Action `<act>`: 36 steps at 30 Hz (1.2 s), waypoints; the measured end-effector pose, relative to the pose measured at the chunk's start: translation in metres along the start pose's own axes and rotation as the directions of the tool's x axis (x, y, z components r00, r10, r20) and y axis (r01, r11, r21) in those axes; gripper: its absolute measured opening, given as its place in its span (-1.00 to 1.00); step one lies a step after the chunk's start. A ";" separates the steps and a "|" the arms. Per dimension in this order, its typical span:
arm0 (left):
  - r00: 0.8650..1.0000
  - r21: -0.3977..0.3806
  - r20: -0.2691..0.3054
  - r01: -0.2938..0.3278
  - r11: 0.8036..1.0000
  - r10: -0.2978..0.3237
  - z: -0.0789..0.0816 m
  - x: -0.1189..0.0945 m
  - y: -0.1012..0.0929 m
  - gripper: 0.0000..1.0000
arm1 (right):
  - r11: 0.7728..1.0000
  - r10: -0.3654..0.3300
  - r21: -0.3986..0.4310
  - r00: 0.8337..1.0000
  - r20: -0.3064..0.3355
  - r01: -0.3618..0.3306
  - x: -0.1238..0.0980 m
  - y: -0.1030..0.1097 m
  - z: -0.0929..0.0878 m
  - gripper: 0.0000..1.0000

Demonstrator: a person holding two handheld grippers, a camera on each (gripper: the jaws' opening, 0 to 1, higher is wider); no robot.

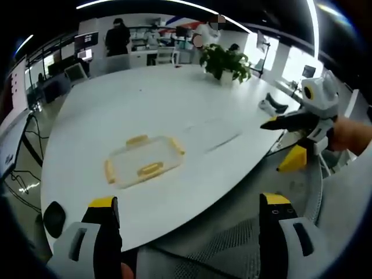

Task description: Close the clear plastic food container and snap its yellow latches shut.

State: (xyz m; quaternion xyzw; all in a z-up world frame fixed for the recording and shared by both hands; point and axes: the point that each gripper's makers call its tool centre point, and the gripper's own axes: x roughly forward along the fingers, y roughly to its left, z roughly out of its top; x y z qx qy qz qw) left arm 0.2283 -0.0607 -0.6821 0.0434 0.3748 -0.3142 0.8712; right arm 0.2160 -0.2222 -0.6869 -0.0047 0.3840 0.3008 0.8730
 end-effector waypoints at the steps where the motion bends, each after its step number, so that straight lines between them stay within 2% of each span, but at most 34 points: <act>1: 1.000 0.000 -0.001 -0.001 1.000 0.001 0.000 0.000 0.000 0.99 | 1.000 0.001 0.001 1.000 -0.001 -0.001 0.000 0.000 -0.001 0.96; 17: 1.000 -0.007 -0.005 0.003 1.000 -0.003 -0.002 -0.001 0.000 0.99 | 1.000 0.004 -0.009 1.000 -0.019 -0.004 0.001 -0.001 -0.003 0.94; 21: 1.000 -0.013 -0.003 0.014 1.000 -0.014 -0.002 0.000 -0.002 0.99 | 1.000 0.006 -0.015 1.000 -0.022 -0.006 0.001 0.000 -0.003 0.93; 23: 0.999 -0.037 0.008 0.041 0.998 -0.040 0.000 0.001 -0.006 0.98 | 1.000 0.008 -0.016 1.000 -0.022 -0.008 0.001 0.001 -0.003 0.94; 36: 1.000 -0.027 0.002 0.019 0.999 -0.019 -0.003 -0.002 0.001 0.99 | 1.000 0.020 -0.018 0.999 -0.028 -0.021 0.004 0.006 -0.003 0.92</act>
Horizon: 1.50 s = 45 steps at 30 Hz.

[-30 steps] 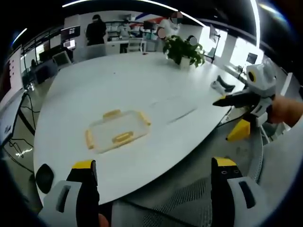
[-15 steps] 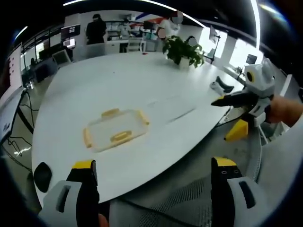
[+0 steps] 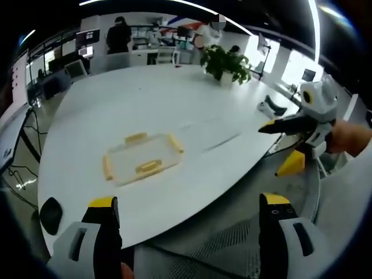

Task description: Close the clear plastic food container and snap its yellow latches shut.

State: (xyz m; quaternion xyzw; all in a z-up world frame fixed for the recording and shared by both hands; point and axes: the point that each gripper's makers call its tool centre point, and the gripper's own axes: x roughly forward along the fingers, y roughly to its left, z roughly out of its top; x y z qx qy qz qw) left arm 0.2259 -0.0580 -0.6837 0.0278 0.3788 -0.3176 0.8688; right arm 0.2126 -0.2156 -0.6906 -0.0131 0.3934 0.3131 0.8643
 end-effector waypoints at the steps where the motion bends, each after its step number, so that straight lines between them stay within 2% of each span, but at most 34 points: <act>1: 1.000 0.000 -0.001 0.000 1.000 0.000 0.000 0.000 0.000 0.99 | 1.000 0.000 0.002 1.000 0.001 0.000 0.000 0.000 0.000 0.91; 19: 1.000 0.004 -0.009 0.014 1.000 -0.014 -0.003 0.004 -0.004 0.99 | 1.000 0.017 0.001 1.000 0.011 -0.017 0.002 0.007 0.000 0.98; 32: 1.000 0.010 -0.018 0.016 1.000 -0.016 -0.004 0.005 -0.004 0.99 | 1.000 0.004 0.011 1.000 0.029 -0.005 0.001 0.003 0.004 0.98; 45: 1.000 0.019 -0.008 0.020 1.000 -0.020 0.002 0.006 -0.001 0.98 | 1.000 0.013 -0.001 1.000 0.021 -0.013 0.003 0.002 0.009 0.98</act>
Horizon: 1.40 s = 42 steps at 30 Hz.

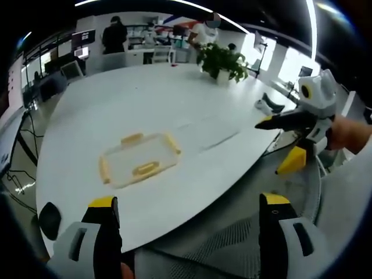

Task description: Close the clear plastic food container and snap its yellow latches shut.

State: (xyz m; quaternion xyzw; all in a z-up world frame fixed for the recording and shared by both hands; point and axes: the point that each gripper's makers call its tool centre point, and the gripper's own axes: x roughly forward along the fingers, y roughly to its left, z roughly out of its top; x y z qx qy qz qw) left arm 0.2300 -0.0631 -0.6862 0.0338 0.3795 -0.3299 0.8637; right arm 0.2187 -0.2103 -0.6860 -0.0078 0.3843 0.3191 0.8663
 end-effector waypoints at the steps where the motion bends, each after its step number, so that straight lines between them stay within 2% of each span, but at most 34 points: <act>1: 1.000 -0.001 -0.001 0.004 1.000 -0.004 0.000 0.000 0.000 0.98 | 1.000 0.003 0.001 1.000 -0.001 -0.003 0.000 0.001 0.000 0.98; 4: 1.000 0.011 -0.006 0.006 1.000 -0.006 -0.001 0.000 0.002 0.97 | 1.000 0.009 -0.011 1.000 -0.004 -0.009 0.001 0.001 0.001 0.98; 6: 1.000 0.012 -0.005 0.015 1.000 -0.015 0.000 0.000 0.004 0.88 | 0.999 0.017 -0.029 1.000 -0.005 -0.017 0.003 0.002 0.003 0.97; 10: 1.000 0.033 -0.002 0.021 0.999 -0.021 0.003 0.000 0.007 0.88 | 0.991 0.041 -0.130 0.999 -0.004 -0.041 0.007 0.007 0.008 0.92; 17: 1.000 0.066 0.000 0.031 0.997 -0.031 0.008 0.000 0.012 0.87 | 0.978 0.092 -0.185 0.996 -0.006 -0.091 0.010 0.013 0.015 0.91; 20: 0.998 0.057 -0.014 0.066 0.996 -0.065 0.008 0.001 0.010 0.88 | 0.975 0.114 -0.189 0.993 -0.012 -0.114 0.012 0.015 0.019 0.90; 25: 0.997 0.107 -0.018 0.074 0.991 -0.072 0.011 0.000 0.013 0.86 | 0.964 0.124 -0.235 0.992 -0.015 -0.124 0.018 0.013 0.027 0.84; 29: 0.994 0.146 -0.021 0.105 0.984 -0.103 0.015 -0.001 0.012 0.87 | 0.959 0.154 -0.236 0.988 -0.032 -0.157 0.022 0.015 0.030 0.83; 35: 0.994 0.182 -0.014 0.108 0.977 -0.107 0.025 -0.002 0.020 0.85 | 0.940 0.160 -0.299 0.987 -0.032 -0.162 0.028 0.014 0.040 0.81; 39: 0.994 0.214 -0.017 0.106 0.971 -0.105 0.030 -0.001 0.025 0.83 | 0.913 0.161 -0.373 0.986 -0.047 -0.167 0.029 0.012 0.043 0.81; 42: 0.994 0.206 0.021 0.097 0.974 -0.104 0.042 -0.001 0.031 0.76 | 0.907 0.183 -0.376 0.982 -0.049 -0.188 0.030 0.014 0.049 0.82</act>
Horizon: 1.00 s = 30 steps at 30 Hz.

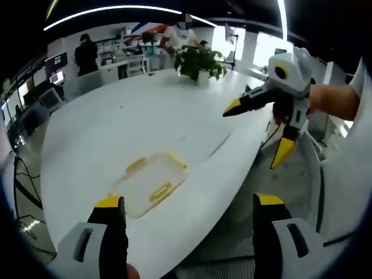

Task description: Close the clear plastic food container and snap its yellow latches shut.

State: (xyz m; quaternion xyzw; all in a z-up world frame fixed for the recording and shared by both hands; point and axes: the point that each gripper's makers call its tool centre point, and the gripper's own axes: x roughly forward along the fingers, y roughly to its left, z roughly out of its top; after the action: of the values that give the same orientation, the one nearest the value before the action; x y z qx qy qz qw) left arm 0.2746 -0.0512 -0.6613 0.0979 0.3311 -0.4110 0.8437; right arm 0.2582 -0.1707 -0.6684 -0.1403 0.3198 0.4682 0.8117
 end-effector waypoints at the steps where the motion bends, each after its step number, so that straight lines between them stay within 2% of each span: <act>1: 1.000 0.001 0.002 0.001 1.000 -0.001 0.001 0.000 0.001 0.77 | 1.000 0.001 -0.005 1.000 -0.001 -0.001 0.000 -0.001 0.001 0.82; 5: 1.000 0.048 -0.011 0.011 0.999 -0.010 0.003 0.003 0.004 0.77 | 0.999 -0.004 -0.040 1.000 -0.013 0.004 0.003 -0.006 0.002 0.79; 8: 1.000 0.053 -0.014 0.020 0.998 -0.020 0.003 0.005 0.007 0.75 | 0.998 -0.008 -0.060 1.000 -0.014 0.007 0.005 -0.012 0.006 0.78; 21: 0.998 0.150 -0.046 0.045 0.988 -0.038 0.000 0.011 0.023 0.73 | 0.996 -0.002 -0.091 1.000 -0.018 0.001 0.018 -0.032 0.014 0.73; 25: 0.997 0.182 -0.075 0.045 0.982 -0.032 -0.004 0.015 0.031 0.71 | 0.994 -0.003 -0.109 1.000 -0.031 -0.001 0.022 -0.036 0.014 0.71; 30: 0.997 0.184 -0.067 0.037 0.982 -0.026 -0.002 0.018 0.042 0.71 | 0.991 0.010 -0.130 0.999 -0.044 -0.015 0.028 -0.040 0.015 0.70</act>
State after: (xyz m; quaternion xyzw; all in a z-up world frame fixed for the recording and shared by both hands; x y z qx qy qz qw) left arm 0.3134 -0.0345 -0.6791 0.1838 0.3199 -0.4500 0.8133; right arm 0.3084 -0.1650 -0.6785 -0.2010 0.3072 0.4898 0.7908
